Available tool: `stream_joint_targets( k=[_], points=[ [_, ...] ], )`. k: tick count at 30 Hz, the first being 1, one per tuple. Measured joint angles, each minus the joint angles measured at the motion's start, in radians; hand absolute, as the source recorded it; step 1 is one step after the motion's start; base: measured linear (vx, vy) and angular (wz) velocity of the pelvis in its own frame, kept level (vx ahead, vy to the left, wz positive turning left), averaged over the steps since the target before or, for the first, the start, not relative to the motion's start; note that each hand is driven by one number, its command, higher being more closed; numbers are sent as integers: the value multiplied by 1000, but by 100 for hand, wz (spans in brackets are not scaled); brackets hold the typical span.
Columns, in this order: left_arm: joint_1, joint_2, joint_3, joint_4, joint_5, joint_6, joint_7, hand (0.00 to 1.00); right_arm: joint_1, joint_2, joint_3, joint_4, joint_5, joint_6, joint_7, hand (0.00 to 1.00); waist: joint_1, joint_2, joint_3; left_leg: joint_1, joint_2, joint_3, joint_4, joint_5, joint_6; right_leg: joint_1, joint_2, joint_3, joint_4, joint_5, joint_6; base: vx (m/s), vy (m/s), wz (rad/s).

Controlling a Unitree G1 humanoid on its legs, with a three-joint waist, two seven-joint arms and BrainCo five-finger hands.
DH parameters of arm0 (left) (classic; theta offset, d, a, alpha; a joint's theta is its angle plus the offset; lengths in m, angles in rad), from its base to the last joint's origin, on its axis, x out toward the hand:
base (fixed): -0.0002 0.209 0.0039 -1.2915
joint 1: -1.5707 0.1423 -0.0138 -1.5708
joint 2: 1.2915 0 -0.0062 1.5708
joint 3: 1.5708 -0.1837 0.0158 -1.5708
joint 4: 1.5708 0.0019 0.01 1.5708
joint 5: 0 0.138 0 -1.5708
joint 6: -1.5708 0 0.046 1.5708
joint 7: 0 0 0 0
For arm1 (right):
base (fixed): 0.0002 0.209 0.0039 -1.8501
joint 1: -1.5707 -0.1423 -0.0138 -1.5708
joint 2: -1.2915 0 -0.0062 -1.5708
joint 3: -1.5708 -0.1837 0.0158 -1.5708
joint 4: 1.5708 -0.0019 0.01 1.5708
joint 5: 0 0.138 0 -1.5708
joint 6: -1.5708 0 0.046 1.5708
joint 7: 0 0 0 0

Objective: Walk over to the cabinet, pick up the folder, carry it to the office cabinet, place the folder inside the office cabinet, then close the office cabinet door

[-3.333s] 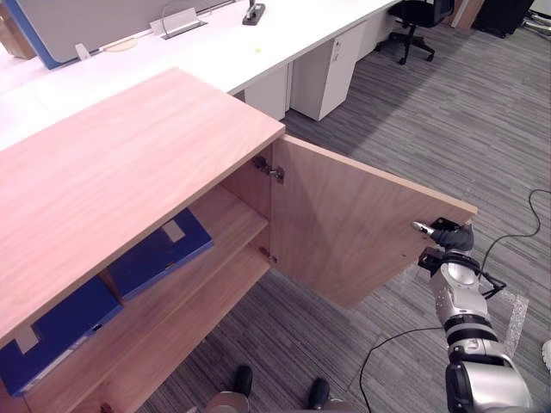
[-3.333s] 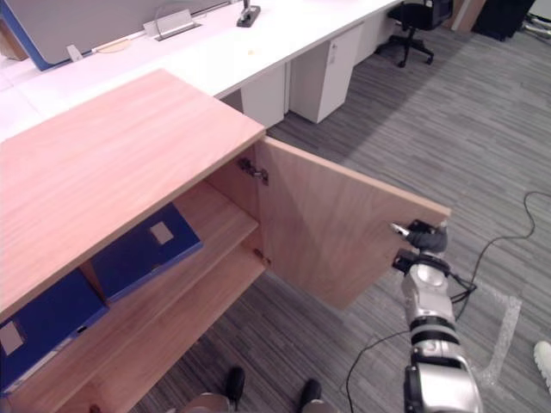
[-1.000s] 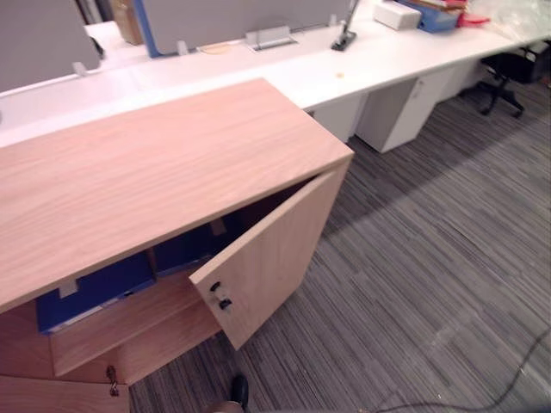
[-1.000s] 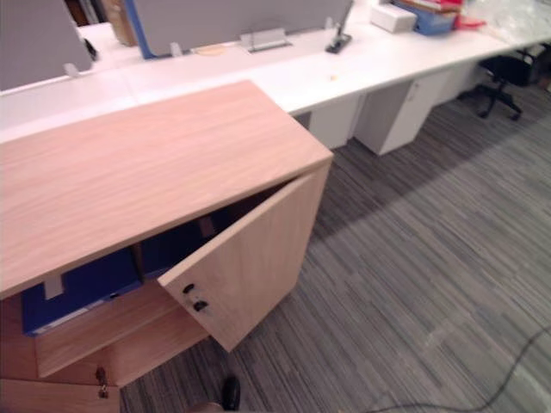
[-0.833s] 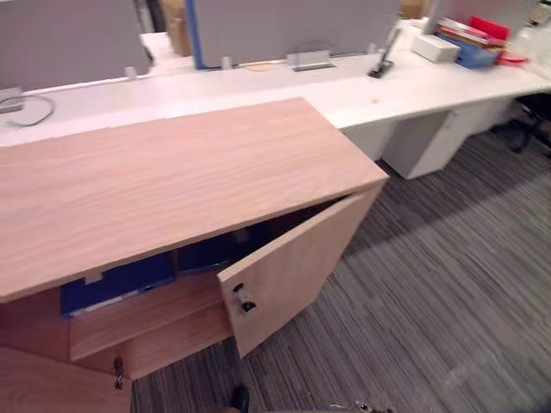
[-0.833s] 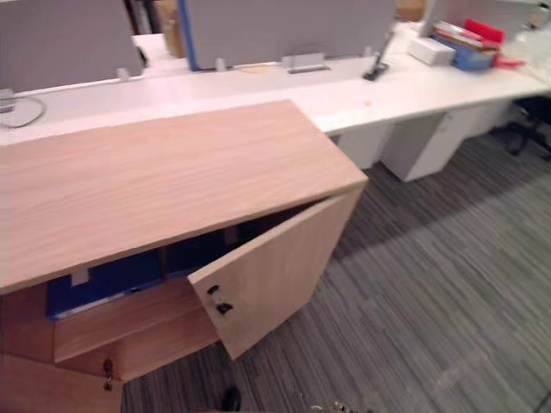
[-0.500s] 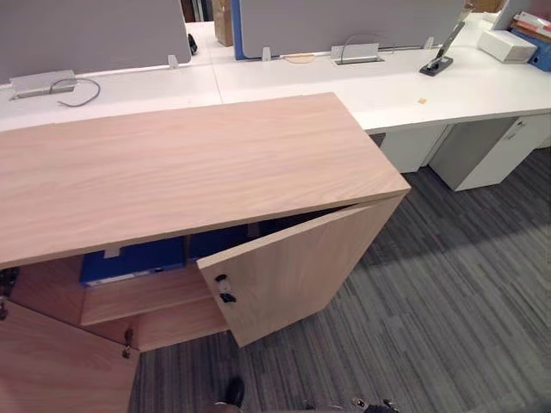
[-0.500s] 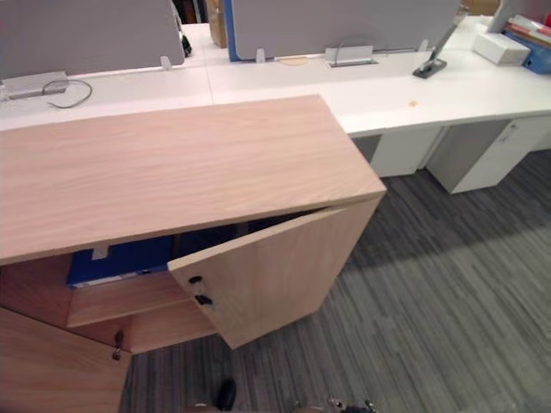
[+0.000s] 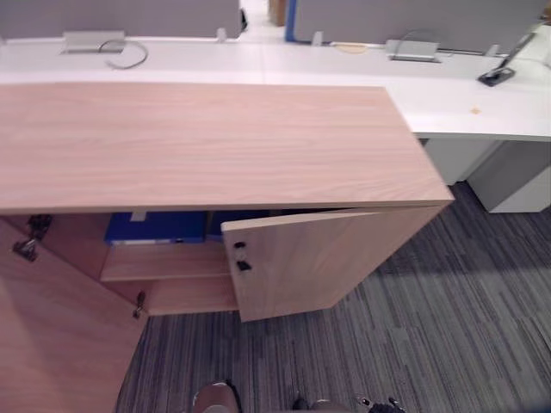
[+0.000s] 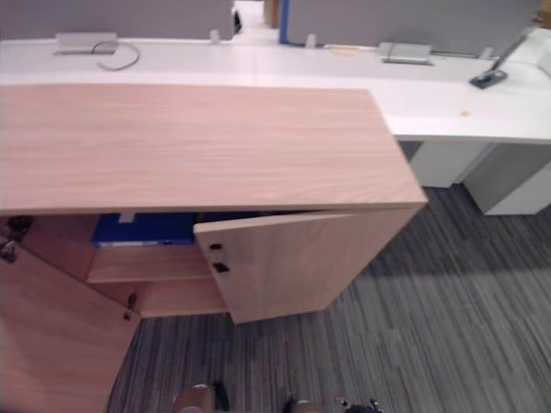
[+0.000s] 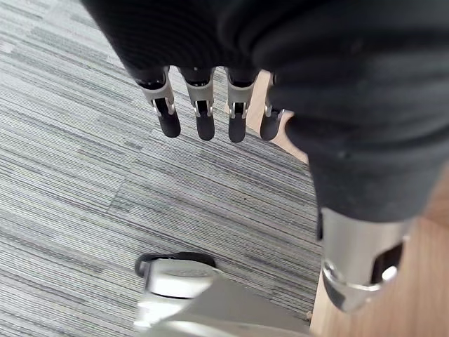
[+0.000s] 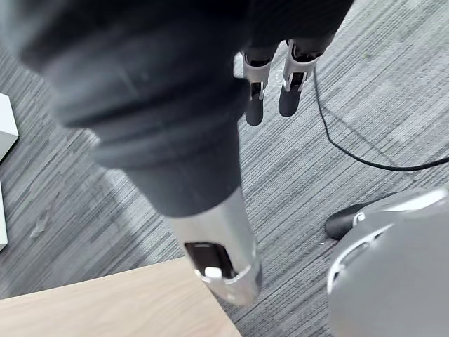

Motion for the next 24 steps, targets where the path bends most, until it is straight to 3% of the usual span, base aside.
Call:
stream_joint_targets(
  k=[2, 4, 9, 14, 18, 21, 24],
  points=[
    [-4, 0, -28, -14, 8, -9, -3, 0, 16, -4, -4, -2, -2, 0, 3, 0, -3, 10, -8, 67, -77, -44, -205, 115, 31, 6, -17, 25, -36, 13, -2, 18, 109, 88],
    [-2, -4, -53, -14, 17, -11, -4, 0, 15, -21, -1, -2, -16, 2, 9, 0, -1, 26, -19, 115, -104, -62, -335, 186, 42, 8, -27, 11, -45, 27, 21, 32, 122, 49],
    [-7, 18, -112, -2, 24, -14, -13, 0, 2, -35, 70, -1, -49, 1, 21, 0, 2, 18, -16, 123, -122, -98, -346, 196, 54, 39, -37, -7, -47, 40, 28, -8, 32, 21],
    [-10, 24, -141, 3, 24, -19, -14, 0, -26, -56, 120, -4, -77, 1, 29, 0, -5, 27, 0, 131, -119, -146, -347, 199, 56, 22, -38, -4, 42, 39, 27, -75, 0, 22],
    [-6, 26, -143, -15, 24, -18, -16, 0, 1, -60, 118, -24, -77, 3, 30, 0, -11, 35, 9, 113, -116, -299, -346, 201, 53, -70, -8, 159, 267, 27, 8, -111, 1, 87],
    [13, 24, -153, -49, 23, -19, -27, 0, 13, -61, 113, -23, -78, 13, 32, 0, -11, 35, 8, 71, -131, -387, -345, 209, 42, -61, 13, 256, 236, 0, 9, -78, -56, 108],
    [34, 23, -157, -57, 24, -18, -40, 0, -5, -60, 108, -21, -78, 13, 44, 0, 8, 25, 4, 14, -144, -426, -337, 270, 23, -11, 6, 239, 93, -43, 12, -48, -164, 56]
  ],
)
